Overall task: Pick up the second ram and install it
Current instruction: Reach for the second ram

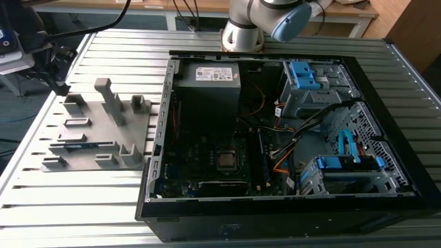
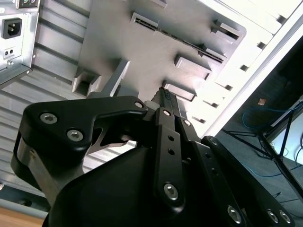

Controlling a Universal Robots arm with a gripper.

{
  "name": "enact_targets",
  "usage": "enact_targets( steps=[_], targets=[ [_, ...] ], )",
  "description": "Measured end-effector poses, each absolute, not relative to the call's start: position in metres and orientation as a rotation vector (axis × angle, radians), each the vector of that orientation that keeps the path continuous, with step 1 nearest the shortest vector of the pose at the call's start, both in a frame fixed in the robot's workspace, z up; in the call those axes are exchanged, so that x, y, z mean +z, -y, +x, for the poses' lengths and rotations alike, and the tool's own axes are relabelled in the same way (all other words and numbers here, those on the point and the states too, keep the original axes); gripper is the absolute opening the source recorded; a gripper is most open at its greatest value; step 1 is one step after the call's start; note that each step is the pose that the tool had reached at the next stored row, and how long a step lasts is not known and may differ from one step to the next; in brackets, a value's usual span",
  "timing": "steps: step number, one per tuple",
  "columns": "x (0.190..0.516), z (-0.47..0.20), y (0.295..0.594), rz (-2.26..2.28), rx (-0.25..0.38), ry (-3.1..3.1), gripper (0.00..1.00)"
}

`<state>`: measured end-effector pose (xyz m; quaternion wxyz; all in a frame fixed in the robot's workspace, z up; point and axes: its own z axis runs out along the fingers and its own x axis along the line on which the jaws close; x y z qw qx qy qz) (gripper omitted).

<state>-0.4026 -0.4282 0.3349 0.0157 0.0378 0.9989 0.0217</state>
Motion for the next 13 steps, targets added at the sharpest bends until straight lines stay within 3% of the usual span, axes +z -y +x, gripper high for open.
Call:
enact_targets(
  steps=[13],
  targets=[
    [0.3268, -0.4027, 0.4295, 0.118, 0.066, -3.107, 0.10]
  ],
)
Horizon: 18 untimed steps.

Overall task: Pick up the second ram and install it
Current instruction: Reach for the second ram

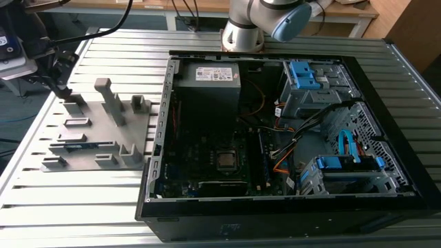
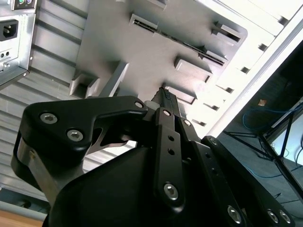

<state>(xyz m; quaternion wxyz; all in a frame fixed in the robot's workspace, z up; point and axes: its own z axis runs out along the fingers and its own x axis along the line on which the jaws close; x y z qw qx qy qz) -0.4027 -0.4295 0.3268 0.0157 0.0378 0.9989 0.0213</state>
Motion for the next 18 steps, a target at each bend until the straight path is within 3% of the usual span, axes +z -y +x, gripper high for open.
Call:
enact_targets(
  steps=[18],
  targets=[
    [0.3163, -0.4029, 0.4305, 0.118, 0.064, -3.107, 0.10]
  ],
)
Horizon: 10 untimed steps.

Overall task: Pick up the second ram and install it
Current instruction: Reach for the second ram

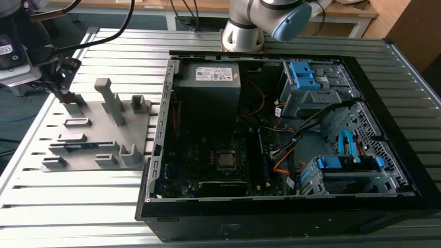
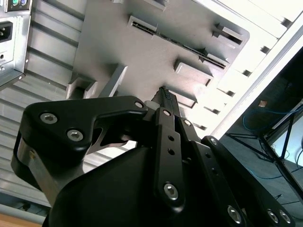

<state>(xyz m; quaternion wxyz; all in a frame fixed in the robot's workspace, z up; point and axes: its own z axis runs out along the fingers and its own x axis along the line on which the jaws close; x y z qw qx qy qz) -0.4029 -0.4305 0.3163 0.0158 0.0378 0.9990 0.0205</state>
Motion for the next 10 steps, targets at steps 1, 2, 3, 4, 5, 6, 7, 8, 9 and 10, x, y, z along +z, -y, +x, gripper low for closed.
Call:
enact_targets(
  steps=[1, 2, 3, 4, 5, 6, 7, 8, 9, 10],
  targets=[
    [0.3157, -0.4029, 0.4306, 0.118, 0.064, -3.107, 0.10],
    [0.3151, -0.4030, 0.4306, 0.118, 0.064, -3.107, 0.10],
    [0.3145, -0.4030, 0.4307, 0.118, 0.063, -3.107, 0.10],
    [0.3139, -0.4030, 0.4308, 0.118, 0.063, -3.107, 0.10],
    [0.3133, -0.4030, 0.4309, 0.118, 0.063, -3.107, 0.10],
    [0.3125, -0.4030, 0.4310, 0.118, 0.063, -3.107, 0.10],
    [0.3115, -0.4031, 0.4312, 0.118, 0.063, -3.107, 0.10],
    [0.3101, -0.4031, 0.4314, 0.117, 0.063, -3.107, 0.10],
    [0.3084, -0.4031, 0.4316, 0.117, 0.063, -3.107, 0.10],
    [0.3067, -0.4031, 0.4318, 0.118, 0.063, -3.107, 0.10]
  ],
)
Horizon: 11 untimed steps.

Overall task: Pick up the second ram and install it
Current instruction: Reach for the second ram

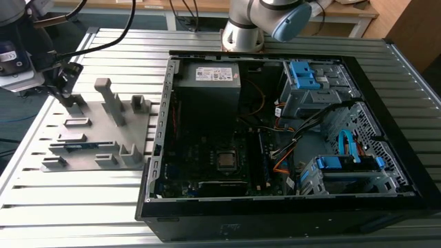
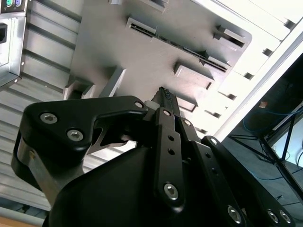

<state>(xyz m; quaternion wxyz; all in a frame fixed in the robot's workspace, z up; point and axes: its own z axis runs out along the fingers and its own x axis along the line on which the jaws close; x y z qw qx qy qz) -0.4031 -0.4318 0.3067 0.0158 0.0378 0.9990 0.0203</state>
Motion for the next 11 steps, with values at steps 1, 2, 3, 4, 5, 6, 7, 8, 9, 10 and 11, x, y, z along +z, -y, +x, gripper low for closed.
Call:
enact_targets(
  steps=[1, 2, 3, 4, 5, 6, 7, 8, 9, 10, 11],
  targets=[
    [0.305, -0.403, 0.432, 0.118, 0.063, -3.107, 0.10],
    [0.303, -0.403, 0.432, 0.118, 0.063, -3.107, 0.10],
    [0.301, -0.403, 0.432, 0.118, 0.063, -3.107, 0.10],
    [0.299, -0.403, 0.433, 0.118, 0.063, -3.107, 0.10],
    [0.298, -0.403, 0.433, 0.117, 0.063, -3.107, 0.10],
    [0.296, -0.403, 0.433, 0.118, 0.063, -3.107, 0.10],
    [0.294, -0.403, 0.434, 0.117, 0.063, -3.107, 0.10],
    [0.292, -0.403, 0.434, 0.118, 0.063, -3.107, 0.10],
    [0.290, -0.403, 0.435, 0.117, 0.063, -3.107, 0.10],
    [0.288, -0.403, 0.435, 0.117, 0.063, -3.107, 0.10],
    [0.286, -0.404, 0.436, 0.118, 0.058, -3.107, 0.10]
  ],
)
